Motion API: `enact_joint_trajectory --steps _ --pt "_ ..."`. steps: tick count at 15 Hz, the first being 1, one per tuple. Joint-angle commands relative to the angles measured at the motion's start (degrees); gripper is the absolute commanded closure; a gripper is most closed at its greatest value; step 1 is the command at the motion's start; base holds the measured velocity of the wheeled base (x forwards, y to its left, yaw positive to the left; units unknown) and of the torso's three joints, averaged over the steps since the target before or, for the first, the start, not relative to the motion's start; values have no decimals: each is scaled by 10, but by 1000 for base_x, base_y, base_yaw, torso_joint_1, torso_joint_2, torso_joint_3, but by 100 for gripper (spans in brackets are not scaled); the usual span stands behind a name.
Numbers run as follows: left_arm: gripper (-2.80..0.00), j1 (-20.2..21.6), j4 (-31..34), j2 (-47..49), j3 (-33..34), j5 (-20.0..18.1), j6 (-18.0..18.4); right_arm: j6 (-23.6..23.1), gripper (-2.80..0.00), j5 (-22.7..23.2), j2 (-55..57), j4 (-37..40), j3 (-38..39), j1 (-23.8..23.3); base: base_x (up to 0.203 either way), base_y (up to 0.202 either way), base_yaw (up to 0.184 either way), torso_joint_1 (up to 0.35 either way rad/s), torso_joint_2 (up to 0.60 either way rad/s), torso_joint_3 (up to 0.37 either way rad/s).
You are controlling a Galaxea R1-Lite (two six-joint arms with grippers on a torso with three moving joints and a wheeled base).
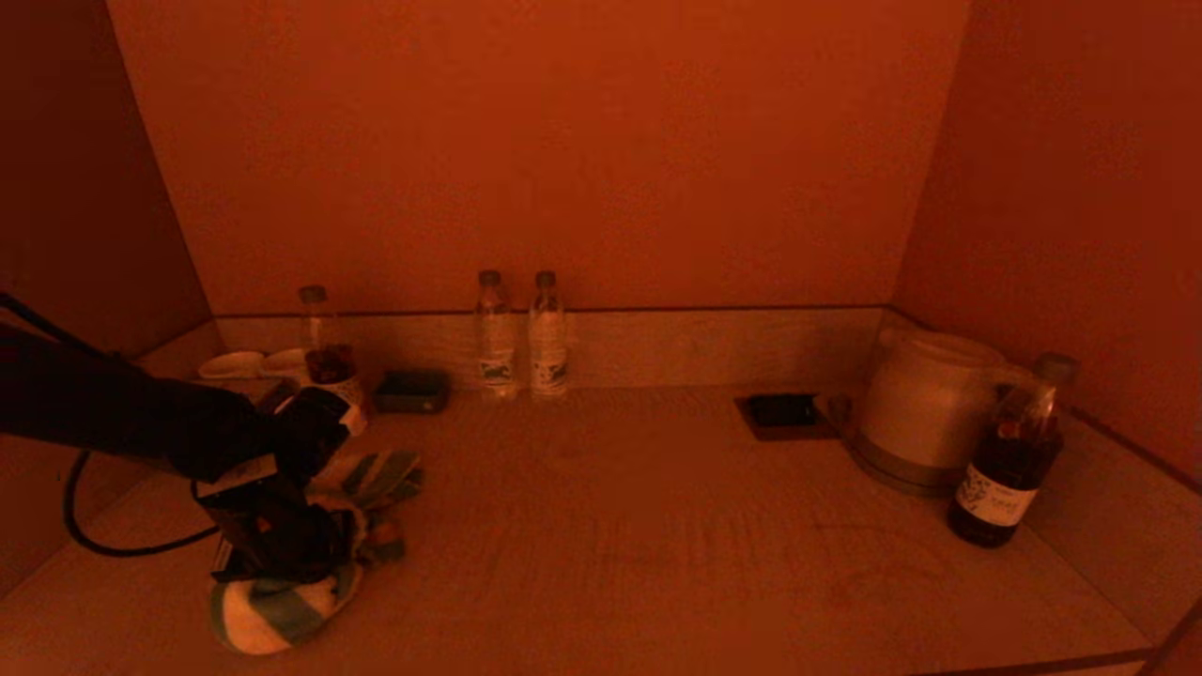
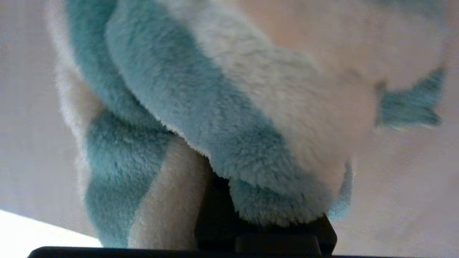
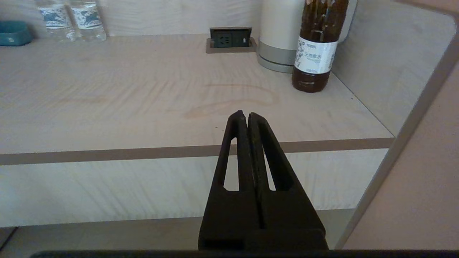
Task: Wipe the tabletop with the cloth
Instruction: Sweep the stains on the table
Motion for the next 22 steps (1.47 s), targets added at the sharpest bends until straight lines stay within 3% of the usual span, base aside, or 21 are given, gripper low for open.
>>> enact_joint_trajectory --steps 1,4,9,12,17,19,22 --pt "0 -20 3 18 -4 -6 -4 0 0 0 1 0 0 0 0 0 0 0 0 0" --pt "0 -71 3 18 -26 -13 -19 0 0 0 1 0 0 0 0 0 0 0 0 0" --pt "0 -105 3 23 -40 -14 -31 0 0 0 1 0 0 0 0 0 0 0 0 0" --pt "0 -156 4 53 -90 -14 -50 0 0 0 1 0 0 0 0 0 0 0 0 0" --pt "0 -166 4 62 -101 -14 -54 0 0 0 1 0 0 0 0 0 0 0 0 0" --pt "0 -195 6 98 -172 -14 -58 0 0 0 1 0 0 0 0 0 0 0 0 0" --pt "0 -215 8 120 -200 -13 -67 0 0 0 1 0 0 0 0 0 0 0 0 0"
